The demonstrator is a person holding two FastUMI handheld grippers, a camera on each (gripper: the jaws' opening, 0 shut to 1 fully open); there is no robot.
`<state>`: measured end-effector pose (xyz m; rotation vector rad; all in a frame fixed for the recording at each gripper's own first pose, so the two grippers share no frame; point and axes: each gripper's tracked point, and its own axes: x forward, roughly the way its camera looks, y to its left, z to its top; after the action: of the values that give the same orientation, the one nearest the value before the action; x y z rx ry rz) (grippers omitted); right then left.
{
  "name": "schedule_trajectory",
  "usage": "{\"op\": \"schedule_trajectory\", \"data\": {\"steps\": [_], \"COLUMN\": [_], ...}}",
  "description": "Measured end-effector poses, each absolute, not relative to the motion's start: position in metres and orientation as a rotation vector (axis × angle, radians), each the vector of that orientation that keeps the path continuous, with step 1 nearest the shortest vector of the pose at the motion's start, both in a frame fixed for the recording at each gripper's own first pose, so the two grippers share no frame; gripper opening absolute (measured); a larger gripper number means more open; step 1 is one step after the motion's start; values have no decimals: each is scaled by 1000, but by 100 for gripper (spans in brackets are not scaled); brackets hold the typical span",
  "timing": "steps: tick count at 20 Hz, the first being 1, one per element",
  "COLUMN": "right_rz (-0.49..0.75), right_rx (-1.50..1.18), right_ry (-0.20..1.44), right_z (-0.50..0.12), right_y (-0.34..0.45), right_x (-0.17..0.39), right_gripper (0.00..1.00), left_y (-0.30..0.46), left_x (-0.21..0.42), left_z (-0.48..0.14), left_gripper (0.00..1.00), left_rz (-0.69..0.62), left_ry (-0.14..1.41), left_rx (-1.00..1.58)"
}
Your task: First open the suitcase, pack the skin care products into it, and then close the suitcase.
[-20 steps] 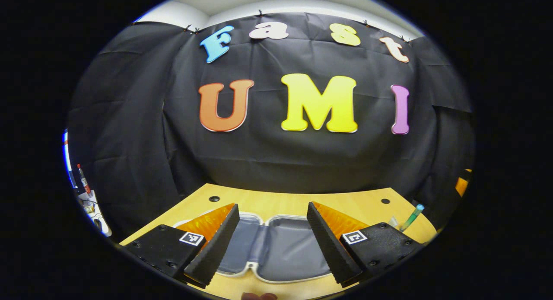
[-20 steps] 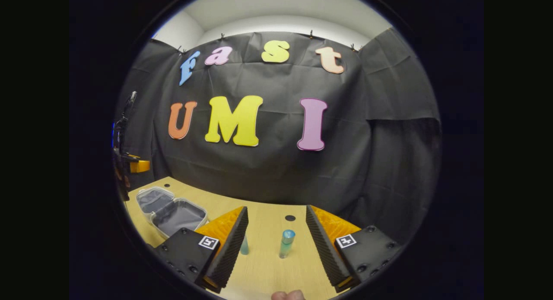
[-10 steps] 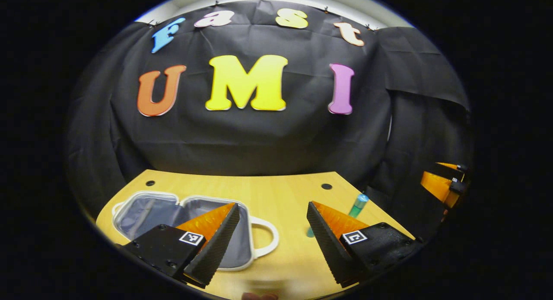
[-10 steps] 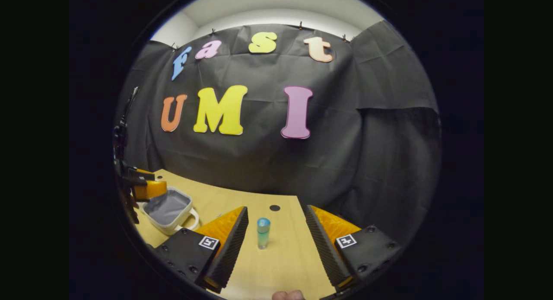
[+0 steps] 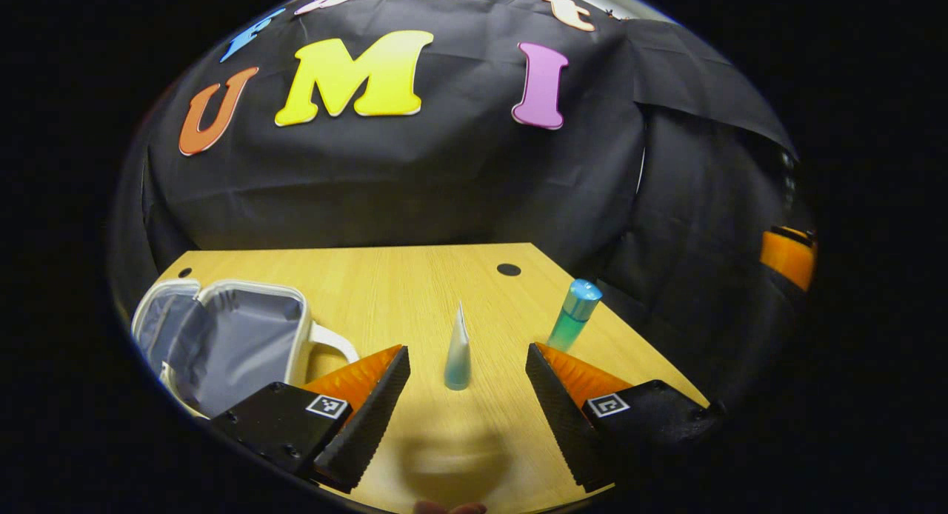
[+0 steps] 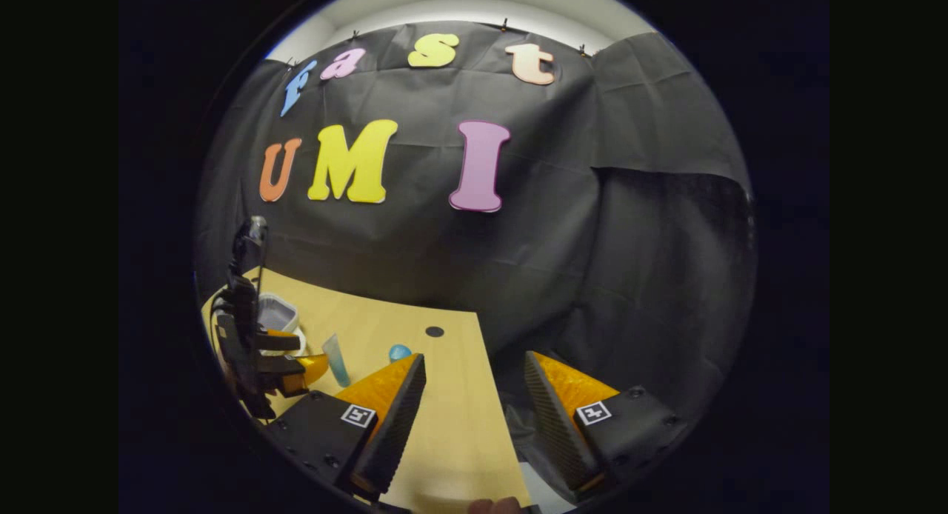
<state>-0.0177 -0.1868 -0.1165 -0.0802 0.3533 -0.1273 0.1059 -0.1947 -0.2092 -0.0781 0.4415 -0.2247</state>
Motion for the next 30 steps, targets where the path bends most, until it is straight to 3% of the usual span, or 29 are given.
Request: {"op": "schedule_trajectory", "data": {"steps": [6, 7, 9, 11, 12, 14, 16, 21, 30], "right_rz": [-150, -146, -134, -123, -118, -105, -92, -65, 73], "right_rx": [-93, -92, -93, -91, -87, -87, -89, -90, -36], "right_ry": [410, 415, 421, 427, 432, 435, 432, 436, 476], "right_z": [-132, -134, -137, -141, -143, -145, -145, -150, -204], "right_y": [-212, -212, -210, -206, -205, -199, -193, -176, -110], "right_x": [-15, -12, -4, 5, 9, 17, 22, 27, 25], "right_gripper": [80, 80, 80, 80, 80, 79, 80, 80, 80], "left_y": [-201, -202, -204, -205, -205, -205, -206, -203, -169], "left_x": [153, 158, 161, 167, 169, 172, 172, 165, 96], "left_z": [-269, -275, -285, -292, -292, -293, -293, -275, -182], "left_gripper": [100, 91, 82, 75, 79, 53, 42, 38, 37], "left_rz": [-170, -162, -158, -159, -156, -151, -156, -178, -165], "left_ry": [523, 533, 557, 563, 564, 567, 573, 556, 477], "left_rx": [-103, -96, -95, -84, -76, -76, -69, -85, -173]}}
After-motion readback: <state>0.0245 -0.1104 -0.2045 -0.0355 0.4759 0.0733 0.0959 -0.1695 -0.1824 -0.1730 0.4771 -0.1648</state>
